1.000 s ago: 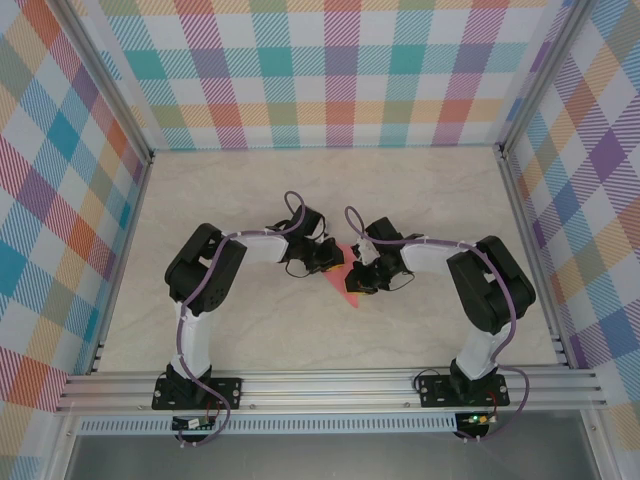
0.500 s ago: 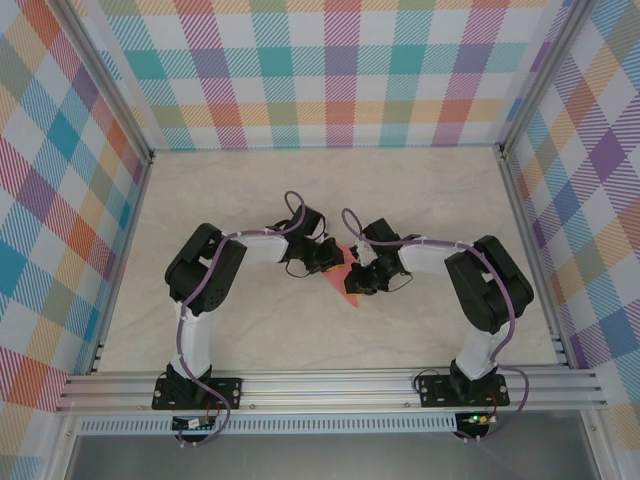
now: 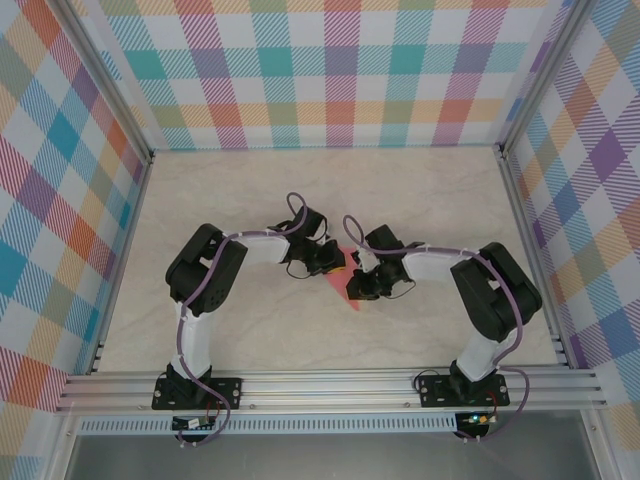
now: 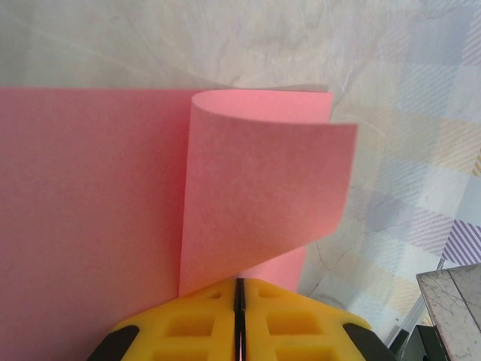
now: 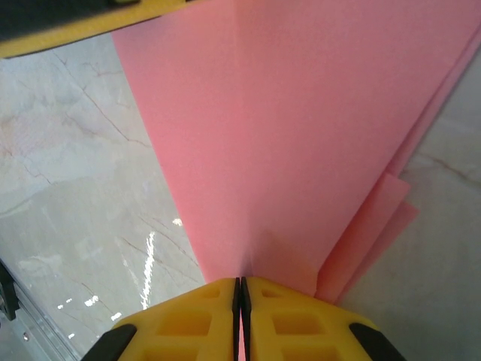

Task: Fold a paper plane with a square sheet of paper (fold left side to right side)
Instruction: Fourth fold the wing at the center of the table.

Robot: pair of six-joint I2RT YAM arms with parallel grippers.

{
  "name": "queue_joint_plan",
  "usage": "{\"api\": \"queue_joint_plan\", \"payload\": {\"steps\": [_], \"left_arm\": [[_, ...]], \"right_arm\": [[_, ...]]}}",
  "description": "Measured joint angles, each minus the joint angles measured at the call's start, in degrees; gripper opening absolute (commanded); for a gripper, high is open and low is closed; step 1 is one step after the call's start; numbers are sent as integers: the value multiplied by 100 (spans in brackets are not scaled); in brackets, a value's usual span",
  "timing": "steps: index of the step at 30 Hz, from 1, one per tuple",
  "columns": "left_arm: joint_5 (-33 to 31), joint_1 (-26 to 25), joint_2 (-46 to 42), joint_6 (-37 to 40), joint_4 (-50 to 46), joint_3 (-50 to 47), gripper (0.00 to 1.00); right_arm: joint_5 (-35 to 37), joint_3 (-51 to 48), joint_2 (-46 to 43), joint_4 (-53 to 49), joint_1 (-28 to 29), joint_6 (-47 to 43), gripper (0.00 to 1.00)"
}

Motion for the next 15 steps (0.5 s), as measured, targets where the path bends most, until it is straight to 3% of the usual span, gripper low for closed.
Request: {"api": "queue_joint_plan", "payload": {"steps": [15], "left_arm": [[61,-31,0,17,-35,0,9]], "right_arm": [[20,-413,-372,-7,59,0,13]]}}
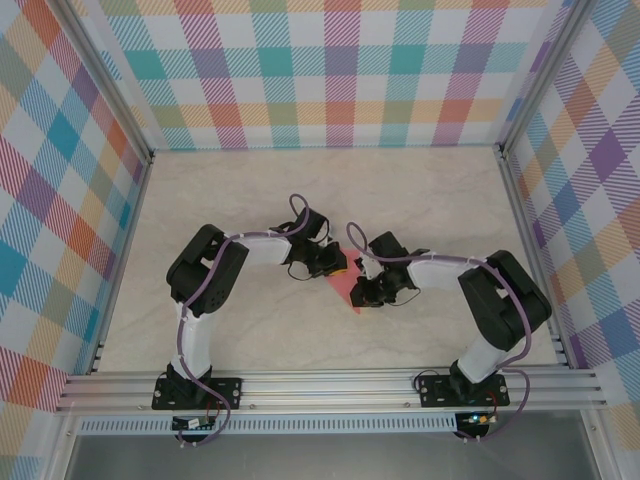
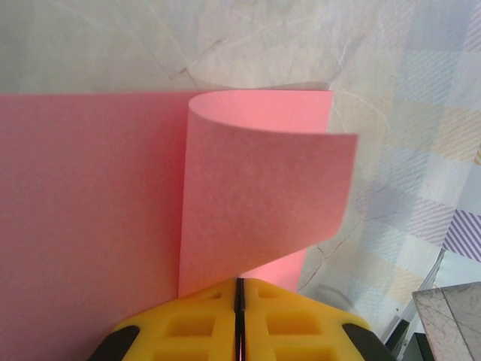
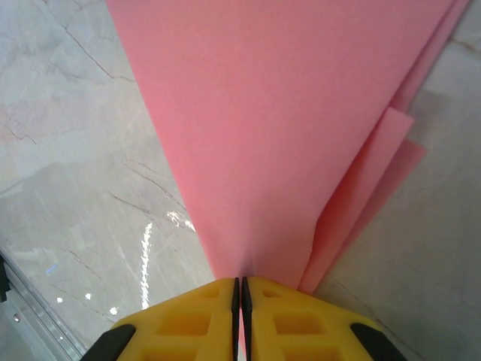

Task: Fold a paper plane with a square sheet of paper (fold left side to right side)
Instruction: Fourth fold the wing at the center of the table.

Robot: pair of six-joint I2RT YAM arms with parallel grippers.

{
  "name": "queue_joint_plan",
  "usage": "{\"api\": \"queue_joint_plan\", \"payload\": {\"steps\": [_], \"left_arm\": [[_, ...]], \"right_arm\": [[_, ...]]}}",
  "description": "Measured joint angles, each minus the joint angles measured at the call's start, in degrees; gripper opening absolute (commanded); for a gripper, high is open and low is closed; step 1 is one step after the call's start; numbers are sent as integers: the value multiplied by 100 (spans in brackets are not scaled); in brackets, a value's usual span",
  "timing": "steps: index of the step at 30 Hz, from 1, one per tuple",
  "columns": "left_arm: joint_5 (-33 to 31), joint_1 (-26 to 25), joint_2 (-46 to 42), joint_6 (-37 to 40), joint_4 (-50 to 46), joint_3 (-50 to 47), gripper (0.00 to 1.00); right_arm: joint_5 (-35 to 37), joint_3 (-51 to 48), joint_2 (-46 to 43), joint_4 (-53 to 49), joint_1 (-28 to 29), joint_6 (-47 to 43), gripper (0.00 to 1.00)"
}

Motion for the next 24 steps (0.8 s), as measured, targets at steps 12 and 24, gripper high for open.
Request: {"api": "queue_joint_plan", "payload": {"steps": [12,24], "left_arm": [[44,-20,0,0,-28,0,9],[44,-42,0,2,-83,17,9]], "right_arm": [[-7,-243,-208,59,22,0,13],[-55,-560,-553,-195,48,22,13]]}}
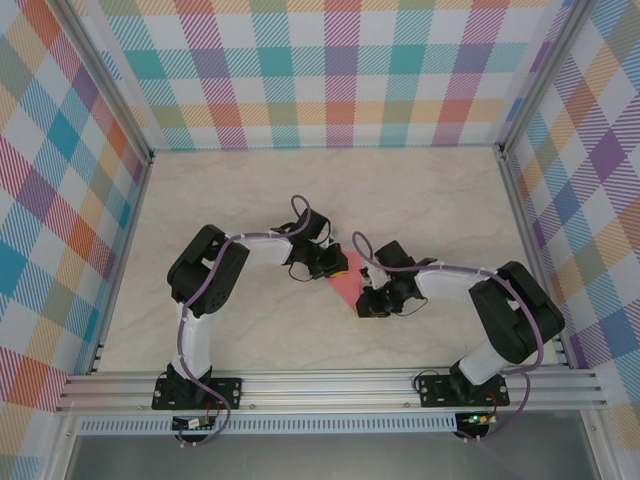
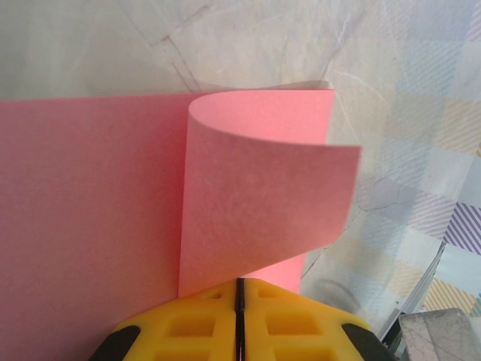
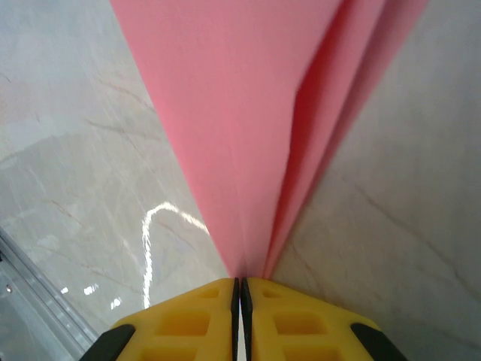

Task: Fold a paper plane with a square sheet of paper (fold left side to right side)
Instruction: Fourth fold the wing at the center of the table.

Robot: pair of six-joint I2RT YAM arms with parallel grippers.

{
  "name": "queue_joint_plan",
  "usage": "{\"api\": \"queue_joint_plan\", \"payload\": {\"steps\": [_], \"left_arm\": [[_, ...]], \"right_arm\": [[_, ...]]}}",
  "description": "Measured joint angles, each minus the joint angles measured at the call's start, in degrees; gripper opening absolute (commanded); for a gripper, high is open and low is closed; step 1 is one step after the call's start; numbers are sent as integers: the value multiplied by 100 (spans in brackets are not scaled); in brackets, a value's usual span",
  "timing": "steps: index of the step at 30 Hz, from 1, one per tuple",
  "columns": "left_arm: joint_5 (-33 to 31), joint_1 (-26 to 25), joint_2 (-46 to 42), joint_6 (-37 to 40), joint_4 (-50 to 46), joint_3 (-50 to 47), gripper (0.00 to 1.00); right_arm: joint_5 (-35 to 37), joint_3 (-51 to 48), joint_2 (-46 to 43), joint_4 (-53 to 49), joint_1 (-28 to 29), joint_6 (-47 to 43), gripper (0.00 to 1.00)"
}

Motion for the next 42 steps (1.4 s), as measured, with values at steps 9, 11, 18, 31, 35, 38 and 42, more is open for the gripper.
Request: {"api": "queue_joint_plan", "payload": {"steps": [9,11,18,31,35,38,42], "left_arm": [[-4,-2,0,0,-33,20,9],[-4,-2,0,0,-33,20,9],[-4,-2,0,0,-33,22,9],[-157,11,13,175,-334,208,13],[-212,107,129,326,-601,505,13],[-282,289,297,439,-680,820,13],[-310,588,588,566,-680,1228,13]], "right_arm": [[-50,33,-831,-1008,81,111,13],[-103,173,-905,-949,81,179,12],[-129,640,-164,-153,79,505,9],[136,492,490,212,9,715,4],[136,256,352,490,-2,787,0],[127,85,260,715,-9,859,0],[109,-55,190,925,-17,914,0]]}}
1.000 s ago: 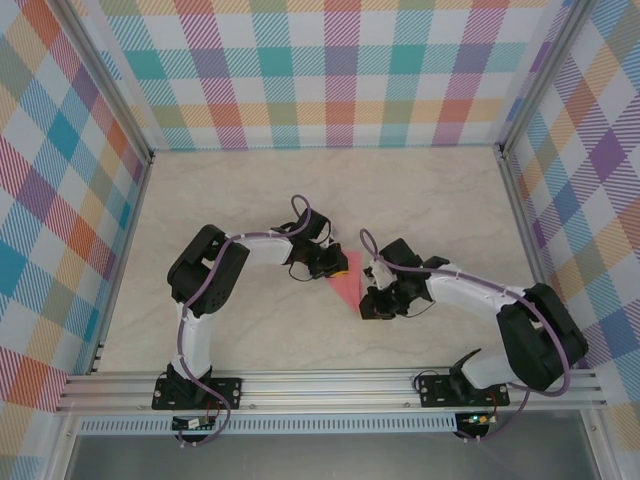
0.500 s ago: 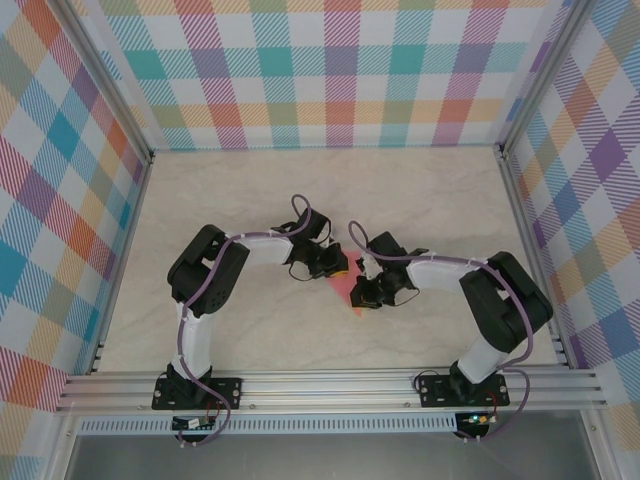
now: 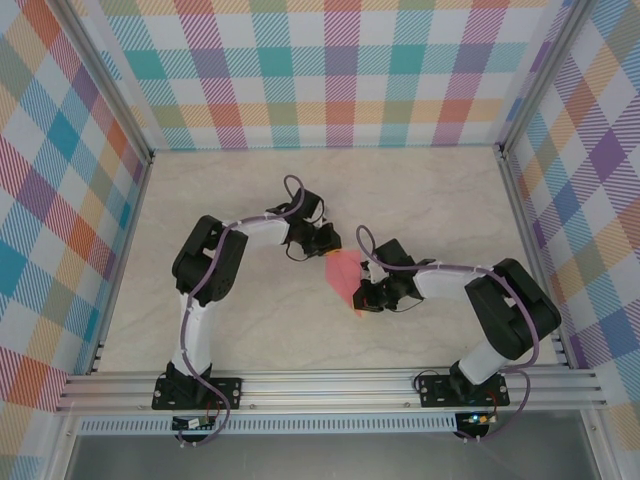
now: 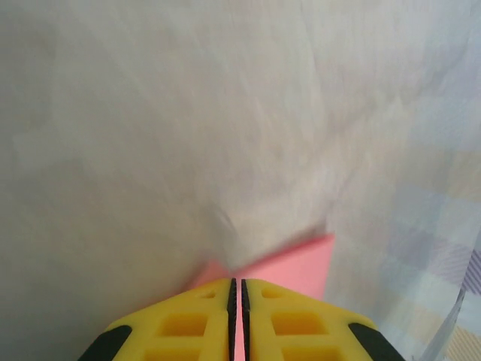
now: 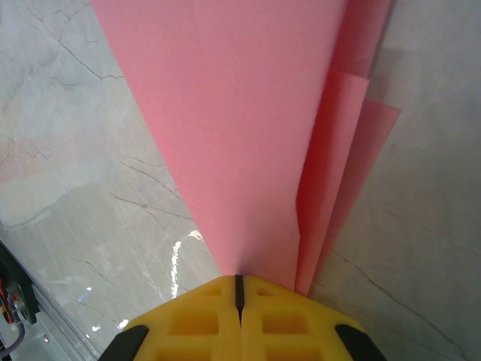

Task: Fold a paper plane with a square sheet of paper (fold left side to right side)
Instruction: Fourth fold the wing at the center of the table.

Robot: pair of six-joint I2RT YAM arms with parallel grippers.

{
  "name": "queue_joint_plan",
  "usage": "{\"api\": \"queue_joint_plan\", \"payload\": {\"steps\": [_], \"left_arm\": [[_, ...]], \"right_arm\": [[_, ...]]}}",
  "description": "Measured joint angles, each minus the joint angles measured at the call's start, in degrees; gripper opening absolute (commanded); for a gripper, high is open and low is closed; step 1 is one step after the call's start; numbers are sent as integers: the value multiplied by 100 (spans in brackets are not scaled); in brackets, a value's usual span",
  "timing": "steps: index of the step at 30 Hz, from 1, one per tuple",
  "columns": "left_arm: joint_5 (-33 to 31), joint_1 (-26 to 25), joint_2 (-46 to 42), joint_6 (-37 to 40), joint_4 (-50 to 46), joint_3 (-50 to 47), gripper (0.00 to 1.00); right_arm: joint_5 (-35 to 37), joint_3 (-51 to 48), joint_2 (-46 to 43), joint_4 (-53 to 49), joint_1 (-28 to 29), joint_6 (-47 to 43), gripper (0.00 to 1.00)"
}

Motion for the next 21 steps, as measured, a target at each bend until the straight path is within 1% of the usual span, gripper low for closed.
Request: {"api": "queue_joint_plan", "payload": {"steps": [5,11,13,16,18,21], "left_arm": [[195,216,304,92,-98,415,13],[181,435,192,229,-142,361,14],[157,468,-101,275,-144,122,12],[149,437,-863,317,-101,-492,11],[146,334,-1460,308,-37,-955,10],[157,55,-2002,216,234,-1458,9]], "right_arm": [[-20,-79,-35,127,-4,22,0],[-31,-90,-39,164,-7,63,0],[-31,-90,-39,164,-7,83,0],[-31,-87,-33,166,-7,107,0],[-33,-87,-33,166,-7,107,0],[-33,-81,-24,162,-7,107,0]]}}
